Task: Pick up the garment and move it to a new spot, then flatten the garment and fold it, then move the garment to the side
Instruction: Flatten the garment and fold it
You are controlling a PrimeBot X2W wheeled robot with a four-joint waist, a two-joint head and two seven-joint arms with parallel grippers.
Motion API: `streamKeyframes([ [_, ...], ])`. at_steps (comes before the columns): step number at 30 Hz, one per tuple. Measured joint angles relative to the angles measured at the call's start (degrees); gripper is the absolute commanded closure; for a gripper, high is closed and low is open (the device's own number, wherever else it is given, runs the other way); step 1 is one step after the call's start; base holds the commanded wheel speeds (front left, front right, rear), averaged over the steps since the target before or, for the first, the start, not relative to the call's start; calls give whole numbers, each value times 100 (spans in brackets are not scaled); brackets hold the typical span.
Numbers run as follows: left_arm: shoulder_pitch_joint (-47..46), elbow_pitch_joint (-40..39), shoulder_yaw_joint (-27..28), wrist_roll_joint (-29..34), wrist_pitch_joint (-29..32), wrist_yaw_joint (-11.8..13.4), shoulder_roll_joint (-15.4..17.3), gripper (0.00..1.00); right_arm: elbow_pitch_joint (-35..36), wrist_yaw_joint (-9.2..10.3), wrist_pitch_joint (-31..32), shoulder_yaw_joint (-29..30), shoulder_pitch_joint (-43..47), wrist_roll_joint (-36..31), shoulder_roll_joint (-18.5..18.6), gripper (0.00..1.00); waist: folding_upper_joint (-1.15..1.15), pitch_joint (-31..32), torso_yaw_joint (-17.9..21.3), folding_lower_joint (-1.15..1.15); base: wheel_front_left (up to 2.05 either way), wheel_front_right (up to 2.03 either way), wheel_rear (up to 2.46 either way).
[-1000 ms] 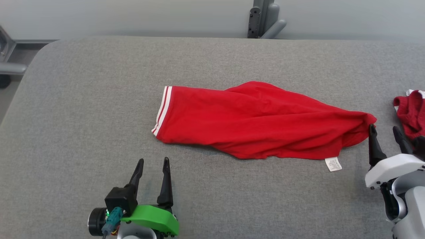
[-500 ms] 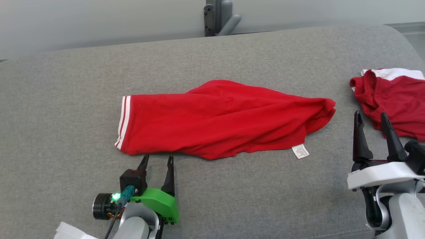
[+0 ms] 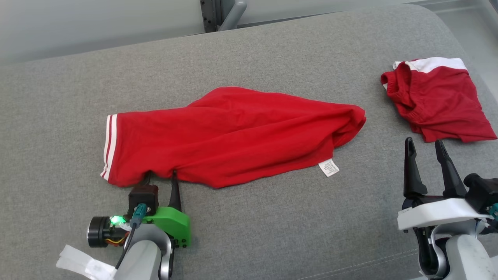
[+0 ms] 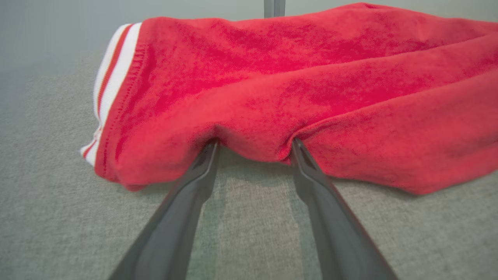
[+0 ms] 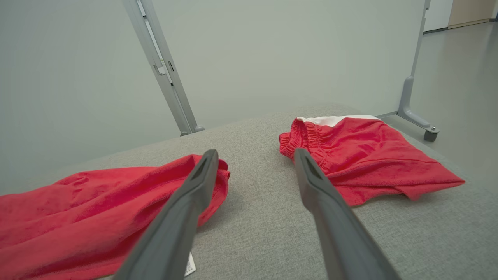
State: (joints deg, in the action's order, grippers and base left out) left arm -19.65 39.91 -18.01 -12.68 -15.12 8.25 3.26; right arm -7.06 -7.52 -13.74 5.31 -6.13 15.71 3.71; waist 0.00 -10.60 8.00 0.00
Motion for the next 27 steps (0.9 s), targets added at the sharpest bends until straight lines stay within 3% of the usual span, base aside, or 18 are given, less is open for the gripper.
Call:
streamKeyframes([
  [1,-35,-16,67,26,0,38,3,69,-3,0,-9,-8,-1,0,-12,0,0,-1,14,0,0,0,0],
  [2,-67,-60,109,81,0,43,5,100,-9,0,-22,-11,-1,0,-20,0,0,4,20,0,0,0,0],
  [8,-74,-535,261,337,0,2,43,100,-55,0,-48,-11,8,0,-42,0,0,96,-20,0,0,0,0],
  [21,1128,-2950,637,791,0,-65,55,100,-162,0,-99,91,271,42,-73,0,0,500,-348,0,0,0,0],
  [27,1339,-3111,680,951,0,-21,153,100,-157,0,-102,29,303,71,-78,0,0,531,-373,0,0,0,0],
])
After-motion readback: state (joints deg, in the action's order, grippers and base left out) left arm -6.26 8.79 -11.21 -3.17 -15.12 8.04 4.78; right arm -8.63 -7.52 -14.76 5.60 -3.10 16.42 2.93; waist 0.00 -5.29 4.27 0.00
